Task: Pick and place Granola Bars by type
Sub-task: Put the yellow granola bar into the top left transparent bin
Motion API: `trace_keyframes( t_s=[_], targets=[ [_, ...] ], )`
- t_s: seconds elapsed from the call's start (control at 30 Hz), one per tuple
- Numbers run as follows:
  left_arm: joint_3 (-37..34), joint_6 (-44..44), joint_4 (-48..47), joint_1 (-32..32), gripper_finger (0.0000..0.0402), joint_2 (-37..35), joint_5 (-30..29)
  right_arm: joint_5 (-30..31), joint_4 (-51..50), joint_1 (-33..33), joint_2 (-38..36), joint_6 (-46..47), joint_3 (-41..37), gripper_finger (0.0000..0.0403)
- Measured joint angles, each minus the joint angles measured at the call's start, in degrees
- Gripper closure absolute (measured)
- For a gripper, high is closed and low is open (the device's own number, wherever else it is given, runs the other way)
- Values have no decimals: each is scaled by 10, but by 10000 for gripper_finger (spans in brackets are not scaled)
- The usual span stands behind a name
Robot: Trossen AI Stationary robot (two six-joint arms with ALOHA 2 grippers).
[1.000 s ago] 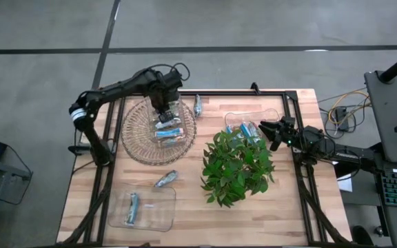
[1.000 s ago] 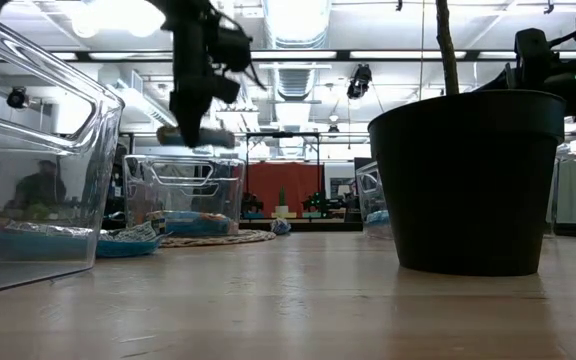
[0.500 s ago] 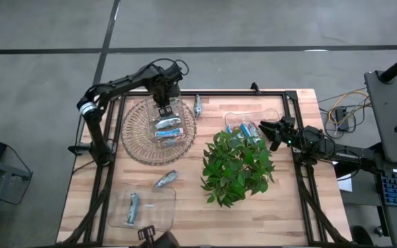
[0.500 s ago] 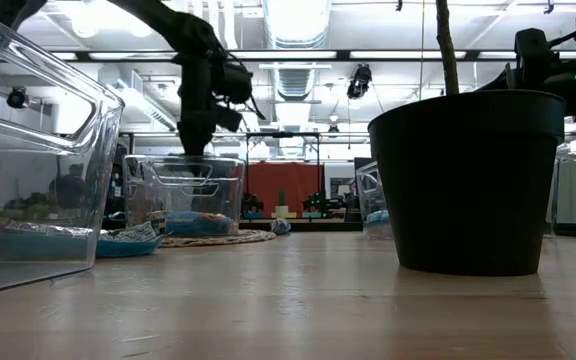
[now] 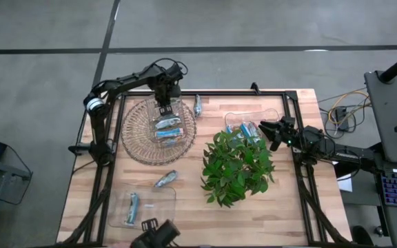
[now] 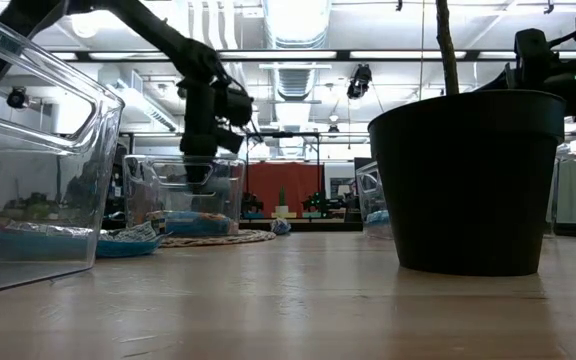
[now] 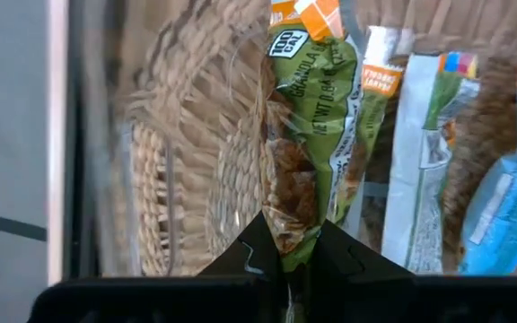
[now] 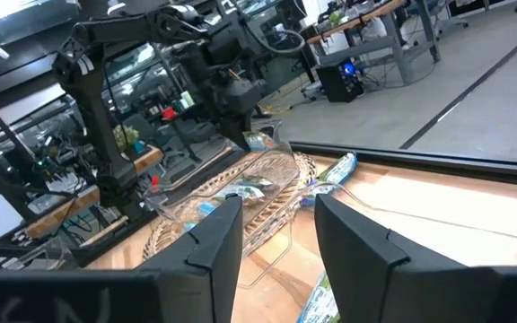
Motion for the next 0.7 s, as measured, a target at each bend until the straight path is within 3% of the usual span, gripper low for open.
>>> trace_keyframes(
  t_s=[0.47, 0.7],
  targets=[
    [-25, 20, 13, 20, 392, 64, -18, 0, 0, 0, 0, 0, 0, 273],
    [-27, 16, 4, 19, 392, 56, -37, 0, 0, 0, 0, 0, 0, 268]
  ],
)
